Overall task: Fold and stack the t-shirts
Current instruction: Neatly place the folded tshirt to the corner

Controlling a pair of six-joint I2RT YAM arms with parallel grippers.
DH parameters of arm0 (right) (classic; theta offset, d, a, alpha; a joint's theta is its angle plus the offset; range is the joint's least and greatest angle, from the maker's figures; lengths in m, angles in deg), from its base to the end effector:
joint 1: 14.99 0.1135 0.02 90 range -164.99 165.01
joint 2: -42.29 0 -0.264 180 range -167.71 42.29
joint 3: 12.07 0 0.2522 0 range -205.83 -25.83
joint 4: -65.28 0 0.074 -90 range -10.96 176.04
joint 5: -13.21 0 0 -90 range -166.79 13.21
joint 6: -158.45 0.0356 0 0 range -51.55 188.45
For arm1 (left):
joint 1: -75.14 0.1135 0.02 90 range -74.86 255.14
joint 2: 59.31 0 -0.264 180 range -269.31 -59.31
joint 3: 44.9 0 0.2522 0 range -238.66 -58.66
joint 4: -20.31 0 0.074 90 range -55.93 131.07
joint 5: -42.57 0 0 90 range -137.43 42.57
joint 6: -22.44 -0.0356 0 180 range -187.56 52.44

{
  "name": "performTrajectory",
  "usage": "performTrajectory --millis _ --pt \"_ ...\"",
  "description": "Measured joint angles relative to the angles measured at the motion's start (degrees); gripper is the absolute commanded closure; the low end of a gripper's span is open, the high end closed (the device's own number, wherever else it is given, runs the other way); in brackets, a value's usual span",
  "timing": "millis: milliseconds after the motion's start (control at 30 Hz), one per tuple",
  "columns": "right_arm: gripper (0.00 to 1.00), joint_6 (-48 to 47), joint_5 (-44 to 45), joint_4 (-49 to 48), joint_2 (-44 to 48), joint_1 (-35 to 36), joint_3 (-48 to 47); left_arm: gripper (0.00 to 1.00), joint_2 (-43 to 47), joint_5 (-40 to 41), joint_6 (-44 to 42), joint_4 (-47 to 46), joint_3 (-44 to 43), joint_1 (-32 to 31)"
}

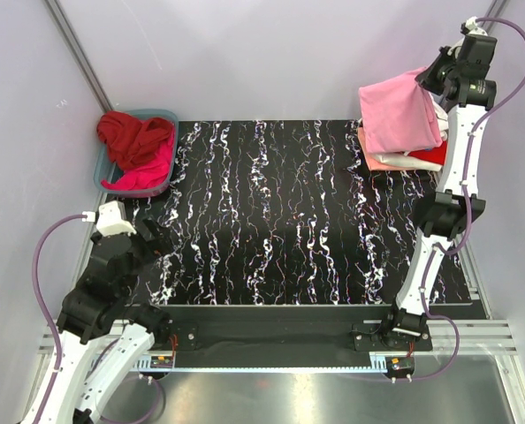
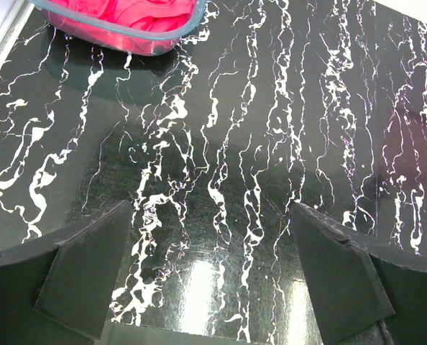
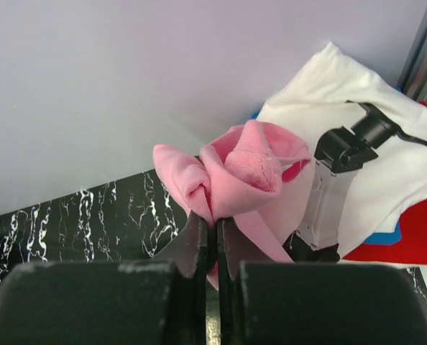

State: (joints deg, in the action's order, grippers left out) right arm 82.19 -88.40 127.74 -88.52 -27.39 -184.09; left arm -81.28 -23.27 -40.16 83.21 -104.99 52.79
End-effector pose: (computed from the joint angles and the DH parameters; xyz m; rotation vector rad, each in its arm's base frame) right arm 0.4740 -0.0969 0.4400 0.3065 1.9152 0.2122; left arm 0.0705 -0.0132 0.3233 -0.3523 1.9342 -0.1460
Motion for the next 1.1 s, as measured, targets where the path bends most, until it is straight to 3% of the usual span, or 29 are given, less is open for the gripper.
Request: performTrajectory --millis 867,900,933,1033,1100 --pt "1.0 4.0 0.0 -9.0 -2.6 -4.7 -2.2 0.01 -1.1 0.0 0.0 0.0 0.0 0.2" --pt "0.56 4.9 0.2 -10.4 -3.5 -5.2 -2.1 0.01 -1.1 0.0 0.0 0.0 0.0 0.2" --pt "0.31 6.1 0.4 -11.8 -4.5 -5.6 -1.9 0.01 -1.1 0.0 0.0 0.0 0.0 0.2" --pt "0.01 10.6 3.3 -17.5 -9.0 -7.8 -1.8 0.01 -1.0 0.0 0.1 0.0 0.0 0.2" --pt "0.0 13.5 5.2 -19.9 -11.9 -9.9 -1.4 0.01 -0.9 0.0 0.2 0.0 0.0 0.2"
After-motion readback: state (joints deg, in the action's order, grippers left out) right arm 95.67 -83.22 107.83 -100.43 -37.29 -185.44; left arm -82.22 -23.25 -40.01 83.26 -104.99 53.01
